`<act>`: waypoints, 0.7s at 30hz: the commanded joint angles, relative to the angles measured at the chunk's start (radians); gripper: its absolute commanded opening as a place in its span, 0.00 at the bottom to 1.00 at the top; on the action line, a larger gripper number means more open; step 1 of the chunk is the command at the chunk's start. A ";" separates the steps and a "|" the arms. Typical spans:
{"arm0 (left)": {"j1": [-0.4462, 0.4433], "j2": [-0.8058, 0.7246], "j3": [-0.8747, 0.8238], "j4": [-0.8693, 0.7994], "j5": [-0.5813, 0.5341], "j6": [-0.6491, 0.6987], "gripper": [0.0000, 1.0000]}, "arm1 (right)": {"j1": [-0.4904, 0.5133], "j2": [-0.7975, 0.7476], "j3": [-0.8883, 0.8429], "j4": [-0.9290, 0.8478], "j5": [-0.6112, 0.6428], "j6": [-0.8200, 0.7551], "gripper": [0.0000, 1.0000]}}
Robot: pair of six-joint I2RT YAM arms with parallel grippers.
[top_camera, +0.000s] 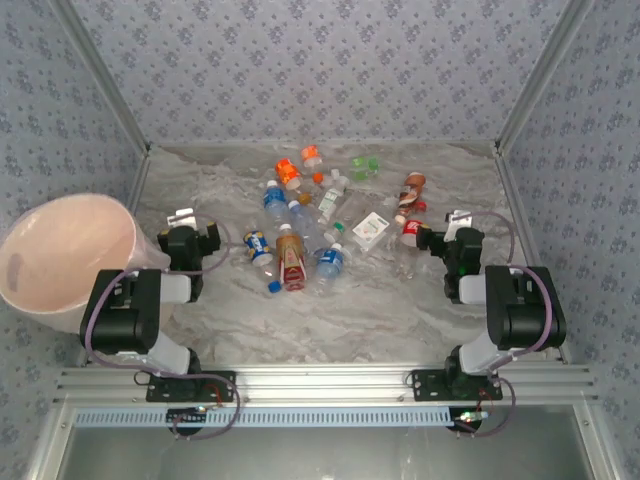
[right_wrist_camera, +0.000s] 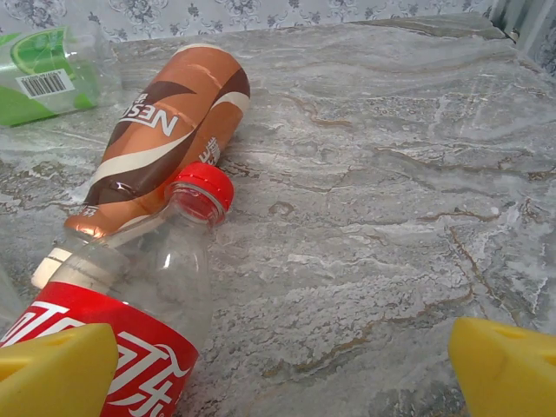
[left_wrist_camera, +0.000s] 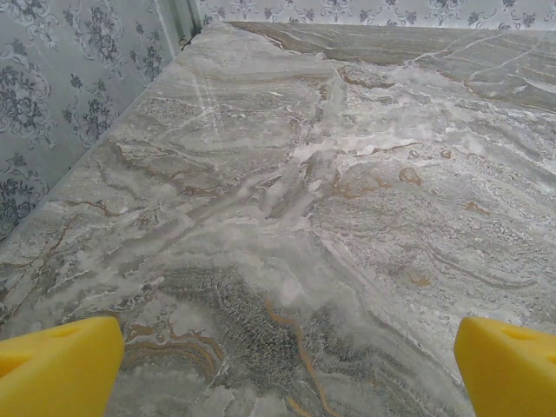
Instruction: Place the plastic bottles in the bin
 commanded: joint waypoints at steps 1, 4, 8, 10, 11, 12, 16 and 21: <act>0.003 0.000 -0.008 0.039 -0.014 -0.003 0.98 | 0.002 -0.005 0.010 -0.007 0.017 -0.018 1.00; 0.003 -0.001 -0.008 0.039 -0.013 -0.002 0.98 | 0.001 -0.004 0.012 -0.018 0.001 -0.016 1.00; 0.003 -0.001 -0.008 0.039 -0.013 -0.003 0.98 | 0.001 -0.003 0.010 -0.018 -0.004 -0.015 1.00; 0.003 0.000 -0.009 0.039 -0.014 -0.002 0.98 | 0.001 -0.004 0.011 -0.017 -0.006 -0.015 1.00; 0.003 -0.001 -0.009 0.039 -0.013 -0.003 0.98 | 0.002 -0.003 0.010 -0.017 -0.006 -0.015 1.00; 0.003 -0.001 -0.009 0.039 -0.013 -0.003 0.98 | 0.001 -0.004 0.010 -0.017 -0.005 -0.014 1.00; 0.003 -0.001 -0.007 0.039 -0.013 -0.002 0.98 | 0.001 -0.004 0.011 -0.017 -0.007 -0.015 1.00; 0.003 0.000 -0.009 0.039 -0.013 -0.002 0.98 | 0.001 -0.004 0.010 -0.018 -0.007 -0.015 1.00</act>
